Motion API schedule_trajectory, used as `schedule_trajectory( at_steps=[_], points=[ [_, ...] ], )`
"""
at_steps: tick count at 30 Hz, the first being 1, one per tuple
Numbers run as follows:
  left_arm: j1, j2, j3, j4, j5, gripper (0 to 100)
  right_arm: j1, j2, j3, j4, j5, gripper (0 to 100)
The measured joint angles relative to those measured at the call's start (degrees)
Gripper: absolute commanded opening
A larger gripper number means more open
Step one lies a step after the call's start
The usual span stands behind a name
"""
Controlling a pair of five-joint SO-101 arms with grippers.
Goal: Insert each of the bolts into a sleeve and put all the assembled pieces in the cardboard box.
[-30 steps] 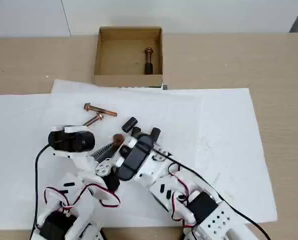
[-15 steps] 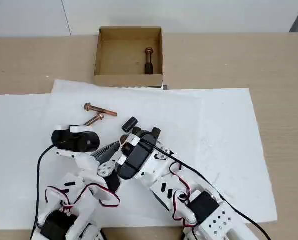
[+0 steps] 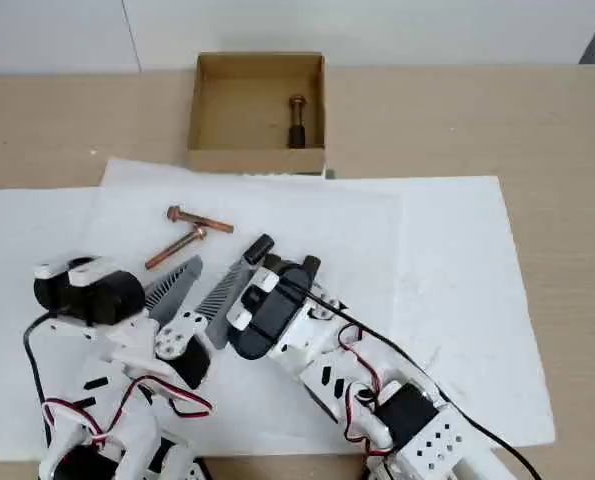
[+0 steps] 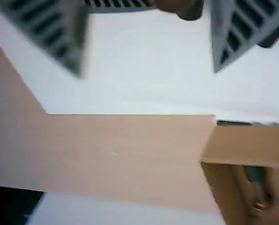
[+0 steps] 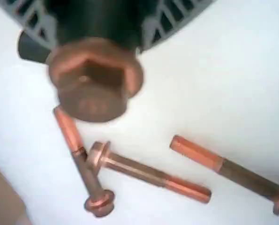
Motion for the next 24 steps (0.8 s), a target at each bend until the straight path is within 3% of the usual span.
schedule_trajectory(
  at_steps=[4, 13, 20, 24],
  points=[
    [-4.8, 0.0, -0.1, -0.2, -5.6, 1, 2.9, 0.0, 0.0, 0.0, -1.0, 0.4],
    [-20.8, 0.0, 8.1, -0.2, -24.9, 1, 16.2, 0.0, 0.0, 0.0, -13.7, 0.4],
    [-25.8, 0.0, 17.3, -0.2, -28.4, 1, 22.8, 4.0, -10.7, 10.9, -30.9, 0.3],
    [-25.8, 0.1, 21.9, -0.2, -28.4, 1, 22.7, 12.0, -22.9, 13.6, -34.7, 0.3]
  ],
)
